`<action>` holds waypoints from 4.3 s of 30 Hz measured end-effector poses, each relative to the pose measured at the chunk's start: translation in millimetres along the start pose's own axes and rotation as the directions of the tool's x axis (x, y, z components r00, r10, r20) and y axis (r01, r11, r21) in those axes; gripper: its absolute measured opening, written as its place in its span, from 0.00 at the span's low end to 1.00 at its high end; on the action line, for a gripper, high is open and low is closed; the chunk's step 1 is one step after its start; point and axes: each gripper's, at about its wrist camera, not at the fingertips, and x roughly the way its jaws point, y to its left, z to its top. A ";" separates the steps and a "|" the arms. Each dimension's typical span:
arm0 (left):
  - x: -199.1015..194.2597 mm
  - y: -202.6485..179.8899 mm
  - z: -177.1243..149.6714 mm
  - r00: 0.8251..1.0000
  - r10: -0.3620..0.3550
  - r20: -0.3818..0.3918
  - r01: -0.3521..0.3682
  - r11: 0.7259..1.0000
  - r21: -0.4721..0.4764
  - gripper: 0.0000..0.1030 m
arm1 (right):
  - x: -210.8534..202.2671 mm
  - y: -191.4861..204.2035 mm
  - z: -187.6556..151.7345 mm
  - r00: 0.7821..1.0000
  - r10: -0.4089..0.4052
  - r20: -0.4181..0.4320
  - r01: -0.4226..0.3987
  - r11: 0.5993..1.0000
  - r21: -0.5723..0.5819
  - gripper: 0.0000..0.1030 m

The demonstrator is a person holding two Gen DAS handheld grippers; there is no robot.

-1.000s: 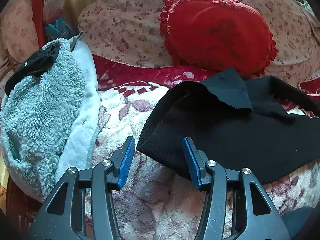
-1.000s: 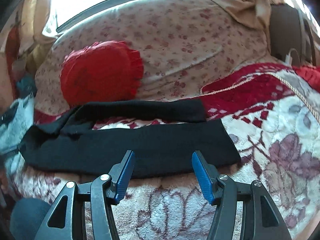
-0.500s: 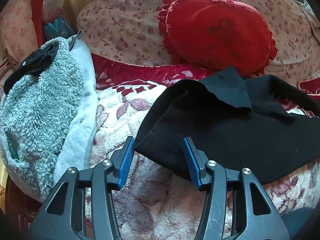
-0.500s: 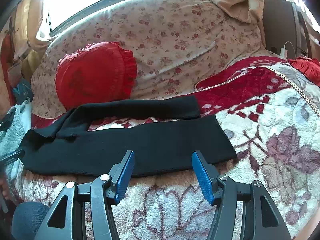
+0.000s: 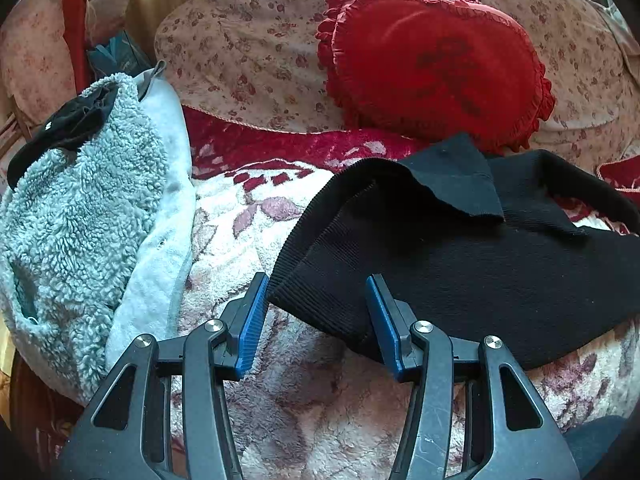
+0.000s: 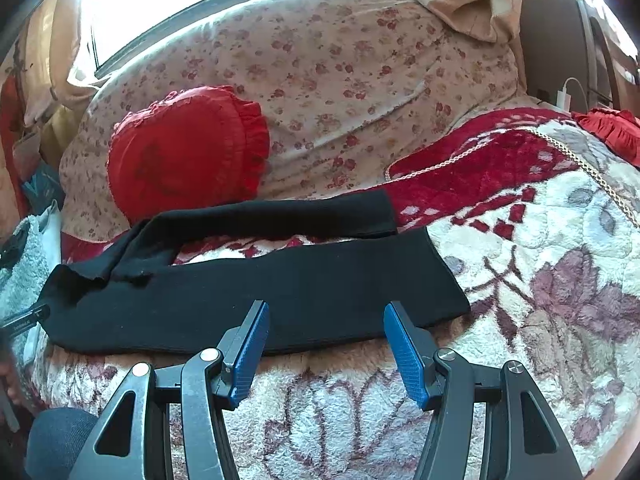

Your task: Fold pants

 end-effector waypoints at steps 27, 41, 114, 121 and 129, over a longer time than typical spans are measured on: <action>2.8 40.0 0.2 0.941 -0.321 0.106 0.335 0.929 -0.157 0.48 | 4.2 -37.0 -5.7 0.999 0.041 -0.024 -0.035 0.971 0.235 0.57; 6.4 49.0 -0.8 0.940 -0.332 0.082 0.342 0.919 -0.195 0.16 | 5.7 -46.4 -8.4 0.997 0.079 -0.018 -0.070 0.949 0.307 0.57; 29.4 36.2 40.0 0.985 -0.137 0.104 0.118 0.979 0.167 0.08 | 99.4 -10.0 44.2 0.964 0.259 -0.057 -0.192 0.829 0.525 0.07; 56.3 104.5 90.1 0.981 0.168 0.095 -0.158 0.981 -0.109 0.13 | 101.1 -11.7 46.8 0.963 0.265 -0.051 -0.200 0.826 0.527 0.07; 40.0 43.5 36.7 0.983 -0.057 0.172 0.061 0.998 -0.015 0.48 | 108.3 -33.4 52.4 0.970 0.241 -0.038 -0.177 0.805 0.567 0.13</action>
